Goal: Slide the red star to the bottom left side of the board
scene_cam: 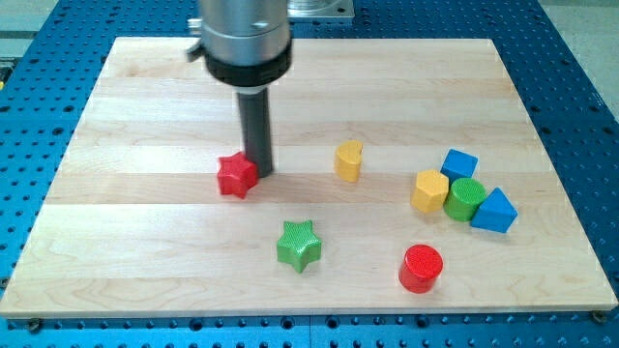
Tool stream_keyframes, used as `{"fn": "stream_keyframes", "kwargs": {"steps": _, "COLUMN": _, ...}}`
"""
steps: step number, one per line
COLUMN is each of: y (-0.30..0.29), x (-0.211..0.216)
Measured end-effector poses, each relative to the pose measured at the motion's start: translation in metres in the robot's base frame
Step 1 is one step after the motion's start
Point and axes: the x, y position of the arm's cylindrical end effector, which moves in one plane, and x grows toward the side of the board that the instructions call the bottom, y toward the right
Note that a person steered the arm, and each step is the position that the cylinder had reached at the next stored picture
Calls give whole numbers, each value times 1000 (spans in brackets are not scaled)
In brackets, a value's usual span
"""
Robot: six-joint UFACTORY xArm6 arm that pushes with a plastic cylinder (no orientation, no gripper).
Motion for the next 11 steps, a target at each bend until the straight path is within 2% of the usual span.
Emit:
{"fn": "stream_keyframes", "kwargs": {"steps": 1, "y": -50, "x": 31}}
{"fn": "stream_keyframes", "kwargs": {"steps": 3, "y": -27, "x": 57}}
{"fn": "stream_keyframes", "kwargs": {"steps": 4, "y": -74, "x": 69}}
{"fn": "stream_keyframes", "kwargs": {"steps": 5, "y": -120, "x": 75}}
{"fn": "stream_keyframes", "kwargs": {"steps": 7, "y": -126, "x": 53}}
{"fn": "stream_keyframes", "kwargs": {"steps": 8, "y": -151, "x": 63}}
{"fn": "stream_keyframes", "kwargs": {"steps": 9, "y": -167, "x": 44}}
{"fn": "stream_keyframes", "kwargs": {"steps": 10, "y": -191, "x": 49}}
{"fn": "stream_keyframes", "kwargs": {"steps": 11, "y": -175, "x": 86}}
